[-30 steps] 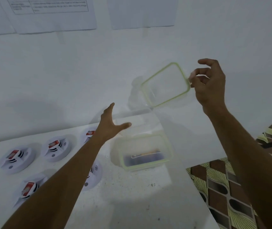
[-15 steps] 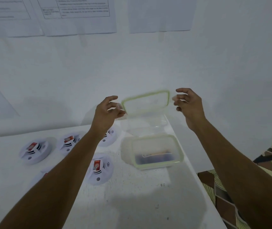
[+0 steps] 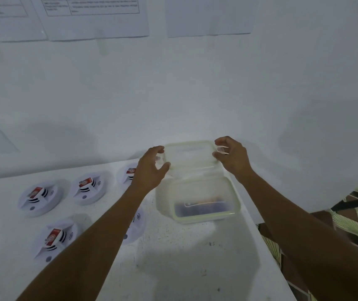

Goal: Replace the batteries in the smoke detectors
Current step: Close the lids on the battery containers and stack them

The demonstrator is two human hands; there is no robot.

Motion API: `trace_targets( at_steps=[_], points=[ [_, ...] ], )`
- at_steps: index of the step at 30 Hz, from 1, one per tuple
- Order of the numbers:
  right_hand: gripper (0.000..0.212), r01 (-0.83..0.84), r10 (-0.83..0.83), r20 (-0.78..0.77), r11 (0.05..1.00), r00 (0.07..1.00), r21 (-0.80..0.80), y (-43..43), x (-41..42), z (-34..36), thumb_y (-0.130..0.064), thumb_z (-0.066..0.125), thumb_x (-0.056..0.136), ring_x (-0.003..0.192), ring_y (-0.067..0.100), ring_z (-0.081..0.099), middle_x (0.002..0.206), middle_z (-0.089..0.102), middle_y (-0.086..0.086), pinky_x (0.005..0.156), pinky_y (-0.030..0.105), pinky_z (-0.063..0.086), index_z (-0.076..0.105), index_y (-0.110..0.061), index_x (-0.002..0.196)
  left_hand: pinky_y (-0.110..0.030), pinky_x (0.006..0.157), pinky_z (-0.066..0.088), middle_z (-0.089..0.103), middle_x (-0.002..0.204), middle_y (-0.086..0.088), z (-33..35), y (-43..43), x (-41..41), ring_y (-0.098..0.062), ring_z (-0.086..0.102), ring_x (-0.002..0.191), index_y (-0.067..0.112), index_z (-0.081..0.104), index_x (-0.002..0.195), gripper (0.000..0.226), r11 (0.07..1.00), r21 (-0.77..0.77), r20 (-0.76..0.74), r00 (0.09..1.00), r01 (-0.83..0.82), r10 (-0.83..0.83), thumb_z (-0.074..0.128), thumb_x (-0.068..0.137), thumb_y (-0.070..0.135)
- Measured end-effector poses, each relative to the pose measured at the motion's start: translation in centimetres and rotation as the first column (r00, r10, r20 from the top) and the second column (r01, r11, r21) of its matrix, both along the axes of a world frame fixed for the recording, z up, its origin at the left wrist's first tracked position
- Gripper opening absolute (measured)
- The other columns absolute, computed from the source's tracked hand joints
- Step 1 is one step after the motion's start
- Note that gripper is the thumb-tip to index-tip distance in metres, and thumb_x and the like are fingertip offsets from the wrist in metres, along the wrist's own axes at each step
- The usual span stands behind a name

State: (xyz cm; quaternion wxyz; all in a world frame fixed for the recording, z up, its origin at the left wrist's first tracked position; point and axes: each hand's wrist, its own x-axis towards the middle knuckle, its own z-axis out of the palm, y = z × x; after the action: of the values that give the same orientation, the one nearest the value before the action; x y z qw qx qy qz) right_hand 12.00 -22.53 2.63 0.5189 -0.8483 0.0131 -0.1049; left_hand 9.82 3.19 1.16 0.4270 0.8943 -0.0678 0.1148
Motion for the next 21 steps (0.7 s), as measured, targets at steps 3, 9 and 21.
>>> trace_targets(
  at_steps=[3,9,21],
  points=[
    [0.03,0.022,-0.02,0.026,0.997,0.999,-0.072,-0.2,0.5,-0.4,-0.007,0.073,0.083,0.105,0.013,0.062,0.114,0.069,0.001,0.088,0.02,0.042,0.065,-0.012,0.111,-0.024,0.103,0.03,0.053,0.136,-0.001,-0.2,-0.2,0.1,-0.018,0.043,0.129,0.013,0.051,0.135,0.054,0.998,0.038,-0.022,0.998,-0.058,0.058,0.071,0.086,0.028],
    [0.026,0.06,-0.054,-0.055,0.993,0.997,0.104,0.2,0.5,-1.1,-0.007,0.067,0.087,0.091,0.011,0.068,0.115,0.07,0.002,0.08,0.022,0.051,0.064,-0.019,0.109,-0.028,0.095,0.049,0.064,0.127,-0.007,-0.1,-1.0,0.2,-0.019,0.064,0.109,0.008,0.055,0.132,0.052,0.985,-0.145,-0.101,0.992,-0.094,0.08,0.074,0.084,0.016],
    [0.067,-0.327,0.292,-0.205,0.931,0.934,-0.163,-1.8,2.1,1.0,-0.043,0.084,0.07,0.116,0.012,0.055,0.135,0.05,-0.01,0.095,0.034,0.05,0.052,-0.038,0.129,-0.028,0.109,0.03,0.034,0.149,-0.002,0.3,-1.2,1.3,-0.018,0.035,0.138,0.018,0.048,0.135,0.069,0.995,0.075,-0.124,0.991,0.064,-0.055,0.076,0.078,0.044]
  ],
)
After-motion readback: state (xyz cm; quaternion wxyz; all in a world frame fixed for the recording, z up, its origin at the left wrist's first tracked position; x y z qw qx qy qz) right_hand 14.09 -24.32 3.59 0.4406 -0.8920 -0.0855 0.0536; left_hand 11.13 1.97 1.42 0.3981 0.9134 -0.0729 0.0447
